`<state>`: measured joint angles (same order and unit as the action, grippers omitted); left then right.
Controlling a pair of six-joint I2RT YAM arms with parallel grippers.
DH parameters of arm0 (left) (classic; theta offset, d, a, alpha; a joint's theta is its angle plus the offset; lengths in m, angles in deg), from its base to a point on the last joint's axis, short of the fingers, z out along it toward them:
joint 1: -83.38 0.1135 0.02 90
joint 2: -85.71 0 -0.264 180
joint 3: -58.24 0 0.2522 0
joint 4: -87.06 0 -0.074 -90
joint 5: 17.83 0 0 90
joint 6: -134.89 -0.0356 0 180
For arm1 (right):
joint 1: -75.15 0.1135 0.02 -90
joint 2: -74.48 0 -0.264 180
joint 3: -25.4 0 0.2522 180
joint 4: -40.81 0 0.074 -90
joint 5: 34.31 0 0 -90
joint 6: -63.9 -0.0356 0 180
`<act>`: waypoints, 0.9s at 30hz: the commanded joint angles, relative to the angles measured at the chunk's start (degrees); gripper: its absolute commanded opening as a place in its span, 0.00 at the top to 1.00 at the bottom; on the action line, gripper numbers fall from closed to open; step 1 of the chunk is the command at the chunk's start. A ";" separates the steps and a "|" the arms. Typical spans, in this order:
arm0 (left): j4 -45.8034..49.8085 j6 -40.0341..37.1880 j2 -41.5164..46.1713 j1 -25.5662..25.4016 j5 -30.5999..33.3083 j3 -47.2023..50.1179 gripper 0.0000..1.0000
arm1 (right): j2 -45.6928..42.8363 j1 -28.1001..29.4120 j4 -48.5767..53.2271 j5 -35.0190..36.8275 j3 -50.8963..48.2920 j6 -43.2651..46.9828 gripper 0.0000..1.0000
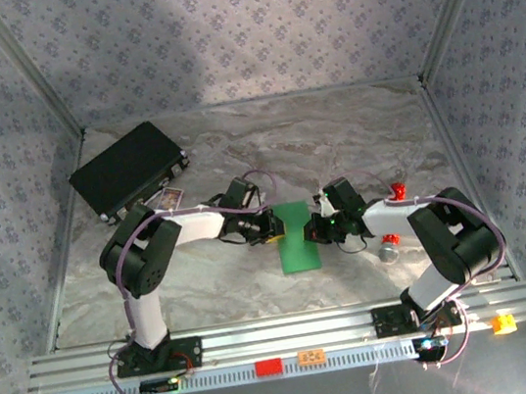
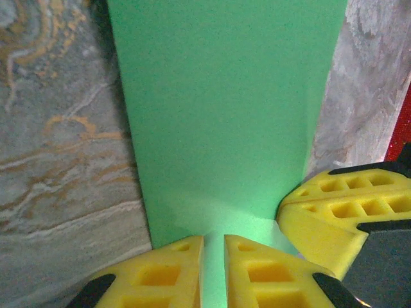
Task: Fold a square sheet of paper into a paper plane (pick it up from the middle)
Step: First fold the square sheet of paper in half at the center of the table.
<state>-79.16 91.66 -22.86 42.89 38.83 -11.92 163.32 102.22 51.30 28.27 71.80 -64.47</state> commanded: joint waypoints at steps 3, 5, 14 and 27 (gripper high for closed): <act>0.43 1.01 5.21 -1.16 -3.69 1.68 0.86 | 1.98 -0.70 10.34 7.31 -3.13 -0.49 1.00; 0.25 0.84 6.45 -2.31 -4.84 2.66 0.87 | 1.98 -0.63 10.44 7.38 -3.15 -0.48 1.00; -2.07 0.57 7.37 -6.26 -7.40 8.23 0.89 | 1.98 -0.70 10.20 7.40 -3.46 -0.65 1.00; -4.87 0.66 8.22 0.97 -1.32 1.44 0.88 | 1.33 -0.54 9.33 6.59 -2.85 -0.05 1.00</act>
<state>-81.44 92.53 -12.98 41.60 37.12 -5.60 162.95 102.22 51.15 28.49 71.50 -64.67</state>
